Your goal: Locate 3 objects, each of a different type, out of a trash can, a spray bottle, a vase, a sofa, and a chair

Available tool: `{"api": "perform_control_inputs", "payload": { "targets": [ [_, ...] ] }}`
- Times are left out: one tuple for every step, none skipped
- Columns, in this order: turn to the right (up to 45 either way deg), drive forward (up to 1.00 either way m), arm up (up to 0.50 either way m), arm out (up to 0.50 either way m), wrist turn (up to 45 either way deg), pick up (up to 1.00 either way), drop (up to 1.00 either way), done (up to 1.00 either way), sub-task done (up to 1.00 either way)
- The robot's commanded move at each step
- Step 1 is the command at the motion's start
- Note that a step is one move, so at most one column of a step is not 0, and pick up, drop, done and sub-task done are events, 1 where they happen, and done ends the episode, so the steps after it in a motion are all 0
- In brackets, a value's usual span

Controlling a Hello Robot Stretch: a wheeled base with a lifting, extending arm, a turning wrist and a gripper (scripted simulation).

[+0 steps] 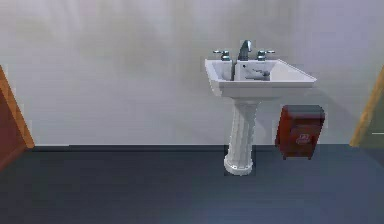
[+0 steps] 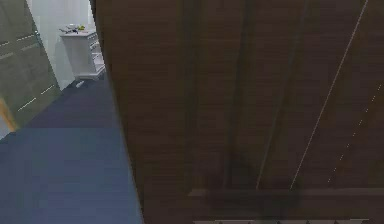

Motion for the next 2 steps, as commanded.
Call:
{"api": "perform_control_inputs", "payload": {
  "targets": [
    [-3.0,0.00,0.00,0.00,0.0,0.00,0.00,0.00,0.00],
    [0.0,0.25,0.00,0.00,0.0,0.00,0.00,0.00,0.00]
  ]
}}
